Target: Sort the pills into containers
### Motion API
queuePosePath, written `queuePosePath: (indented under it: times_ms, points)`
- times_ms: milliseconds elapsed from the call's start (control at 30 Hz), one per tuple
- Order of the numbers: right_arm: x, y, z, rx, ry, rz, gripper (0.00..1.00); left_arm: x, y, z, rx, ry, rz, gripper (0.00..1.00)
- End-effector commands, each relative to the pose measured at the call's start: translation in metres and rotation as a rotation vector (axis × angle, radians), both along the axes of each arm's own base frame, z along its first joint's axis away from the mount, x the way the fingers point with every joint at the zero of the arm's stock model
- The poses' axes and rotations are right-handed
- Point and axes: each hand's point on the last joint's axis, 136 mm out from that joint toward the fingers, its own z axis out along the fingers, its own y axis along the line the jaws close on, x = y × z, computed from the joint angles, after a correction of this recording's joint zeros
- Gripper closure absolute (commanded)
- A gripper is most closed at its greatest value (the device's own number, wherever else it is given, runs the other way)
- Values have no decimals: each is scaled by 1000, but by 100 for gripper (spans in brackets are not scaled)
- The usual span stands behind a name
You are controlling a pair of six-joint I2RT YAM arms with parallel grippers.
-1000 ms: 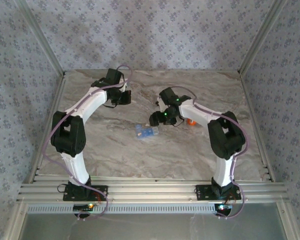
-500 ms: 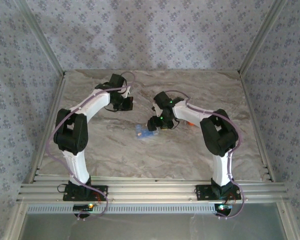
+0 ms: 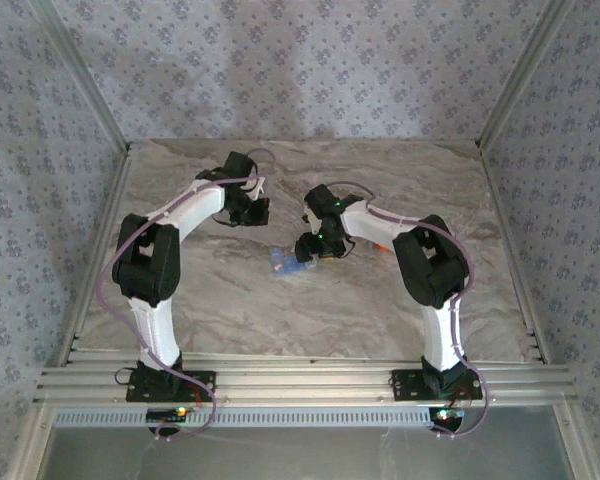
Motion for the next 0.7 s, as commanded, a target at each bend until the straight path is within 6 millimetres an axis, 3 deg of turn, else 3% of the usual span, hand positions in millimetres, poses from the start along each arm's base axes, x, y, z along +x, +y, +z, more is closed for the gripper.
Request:
queuePosePath:
  times_ms: [0,400,667]
  points:
    - [-4,-6,-11,-54,28,-15,35,-11,-4,-11,3,44,-31,100]
    - [-4,-7,-13,-60,32,-37,37,-25,-18,-31,12,95,-77,100]
    - [-6,-9,-17,-73,45,-52,39,-46,-26,-35,4,127,-113,100]
